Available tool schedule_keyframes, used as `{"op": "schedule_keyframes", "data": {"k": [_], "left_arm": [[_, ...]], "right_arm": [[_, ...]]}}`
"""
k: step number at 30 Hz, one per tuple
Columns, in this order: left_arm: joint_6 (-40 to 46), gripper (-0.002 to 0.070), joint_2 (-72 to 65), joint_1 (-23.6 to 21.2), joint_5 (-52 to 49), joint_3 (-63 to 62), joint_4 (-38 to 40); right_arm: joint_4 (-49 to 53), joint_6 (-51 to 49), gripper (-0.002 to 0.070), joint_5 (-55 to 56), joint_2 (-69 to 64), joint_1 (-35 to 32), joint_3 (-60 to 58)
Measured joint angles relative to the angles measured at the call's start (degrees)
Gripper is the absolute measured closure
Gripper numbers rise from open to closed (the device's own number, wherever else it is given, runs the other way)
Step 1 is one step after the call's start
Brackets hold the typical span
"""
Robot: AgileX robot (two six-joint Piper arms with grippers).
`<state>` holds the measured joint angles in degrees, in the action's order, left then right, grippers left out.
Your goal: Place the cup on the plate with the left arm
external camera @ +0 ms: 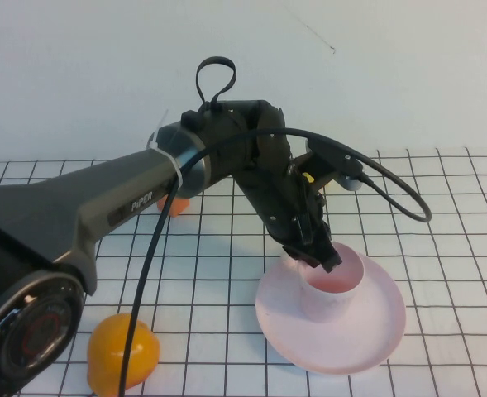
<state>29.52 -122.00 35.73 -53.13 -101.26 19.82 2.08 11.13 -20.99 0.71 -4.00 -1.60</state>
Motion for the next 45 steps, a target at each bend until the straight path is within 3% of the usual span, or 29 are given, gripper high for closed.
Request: {"op": "schedule_keyframes", "data": {"k": [2, 7, 9, 12, 16, 20, 24, 27, 29, 37, 45], "left_arm": [[0.2, 0.0531, 0.0, 0.0, 0.5, 0.0, 0.0], [0.7, 0.0249, -0.1, 0.1, -0.1, -2.0, -0.2], [0.7, 0.0194, -0.2, 0.1, -2.3, -4.3, -1.2], [0.8, 0.0183, 0.0, 0.1, -6.2, -8.8, -5.1], [0.8, 0.0221, 3.4, 0.1, -7.6, -14.0, -14.8], [-0.3, 0.0305, 9.6, -0.2, -6.5, -15.9, -25.6], [-9.1, 0.0452, 17.1, -1.1, -6.2, -15.9, -34.2], [-16.0, 0.0590, 22.6, -1.8, -6.2, -15.9, -35.6], [-18.8, 0.0639, 25.6, -2.1, -6.2, -15.9, -35.4], [-23.0, 0.0672, 35.2, -2.1, -6.2, -16.3, -28.8], [-23.2, 0.0675, 36.2, -2.1, -6.3, -16.4, -28.0]], "right_arm": [[0.0, 0.0, 0.0678, 0.0, 0.0, 0.0, 0.0], [0.0, 0.0, 0.0678, 0.0, 0.0, 0.0, 0.0], [0.0, 0.0, 0.0678, 0.0, 0.0, 0.0, 0.0], [0.0, 0.0, 0.0678, 0.0, 0.0, 0.0, 0.0], [0.0, 0.0, 0.0678, 0.0, 0.0, 0.0, 0.0], [0.0, 0.0, 0.0678, 0.0, 0.0, 0.0, 0.0], [0.0, 0.0, 0.0678, 0.0, 0.0, 0.0, 0.0], [0.0, 0.0, 0.0678, 0.0, 0.0, 0.0, 0.0], [0.0, 0.0, 0.0678, 0.0, 0.0, 0.0, 0.0], [0.0, 0.0, 0.0678, 0.0, 0.0, 0.0, 0.0], [0.0, 0.0, 0.0678, 0.0, 0.0, 0.0, 0.0]]}}
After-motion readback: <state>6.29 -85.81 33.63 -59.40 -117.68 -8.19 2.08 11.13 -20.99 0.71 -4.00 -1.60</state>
